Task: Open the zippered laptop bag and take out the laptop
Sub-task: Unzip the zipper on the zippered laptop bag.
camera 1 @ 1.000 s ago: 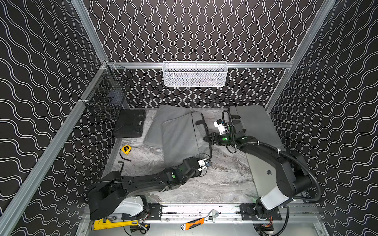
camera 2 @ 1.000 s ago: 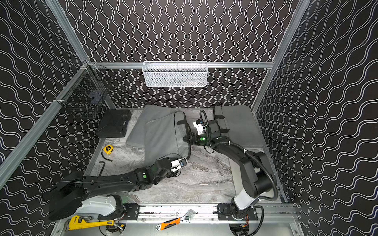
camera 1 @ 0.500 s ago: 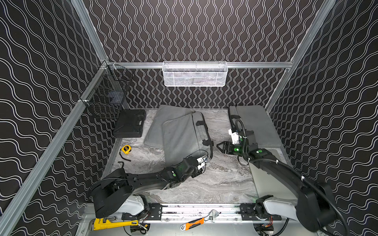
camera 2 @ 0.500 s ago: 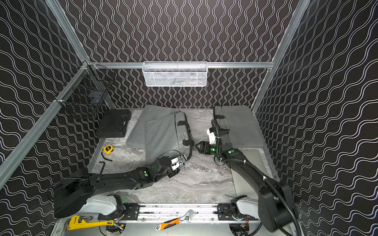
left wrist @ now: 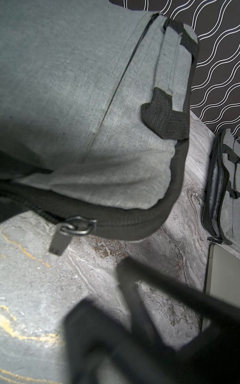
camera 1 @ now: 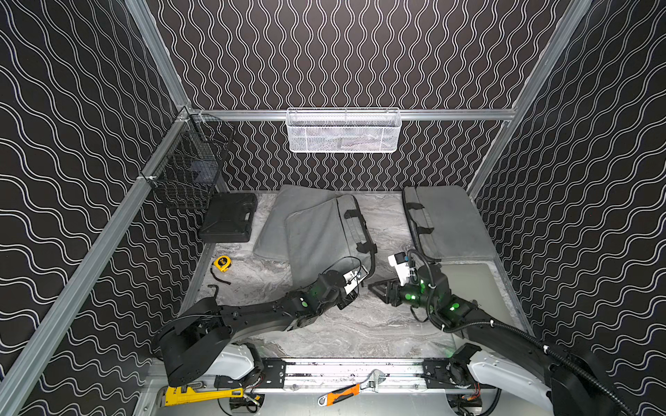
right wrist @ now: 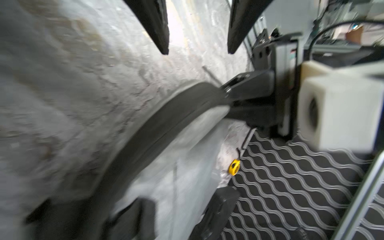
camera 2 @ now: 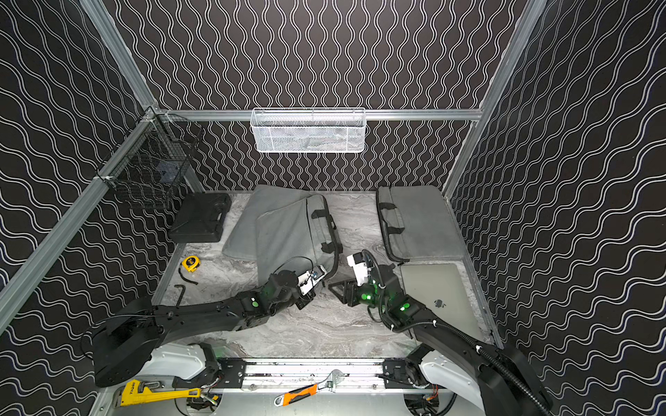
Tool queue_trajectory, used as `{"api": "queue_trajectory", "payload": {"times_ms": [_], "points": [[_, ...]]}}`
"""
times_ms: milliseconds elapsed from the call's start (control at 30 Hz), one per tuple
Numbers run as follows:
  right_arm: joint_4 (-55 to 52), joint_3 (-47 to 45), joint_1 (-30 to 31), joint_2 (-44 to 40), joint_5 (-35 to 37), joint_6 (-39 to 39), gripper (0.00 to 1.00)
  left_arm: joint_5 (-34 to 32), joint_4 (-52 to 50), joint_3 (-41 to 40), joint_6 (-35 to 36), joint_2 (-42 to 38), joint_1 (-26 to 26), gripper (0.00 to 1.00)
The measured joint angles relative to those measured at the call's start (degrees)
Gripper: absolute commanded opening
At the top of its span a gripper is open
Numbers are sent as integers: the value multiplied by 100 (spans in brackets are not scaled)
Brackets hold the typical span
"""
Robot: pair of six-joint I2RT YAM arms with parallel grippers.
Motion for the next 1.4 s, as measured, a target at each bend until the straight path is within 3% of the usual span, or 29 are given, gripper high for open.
{"api": "queue_trajectory", "payload": {"times_ms": [333, 533, 800, 1400], "points": [[837, 131, 332, 686, 144, 284, 54, 90, 24, 35, -151, -52, 4, 0], [1008, 376, 389, 1058, 98, 310, 32, 105, 11, 24, -160, -269, 4, 0], [1132, 376, 424, 957, -55, 306, 0, 114, 15, -57, -144, -302, 4, 0], [835, 431, 415, 581, 120, 638, 0, 109, 321, -282, -31, -299, 4, 0]]}}
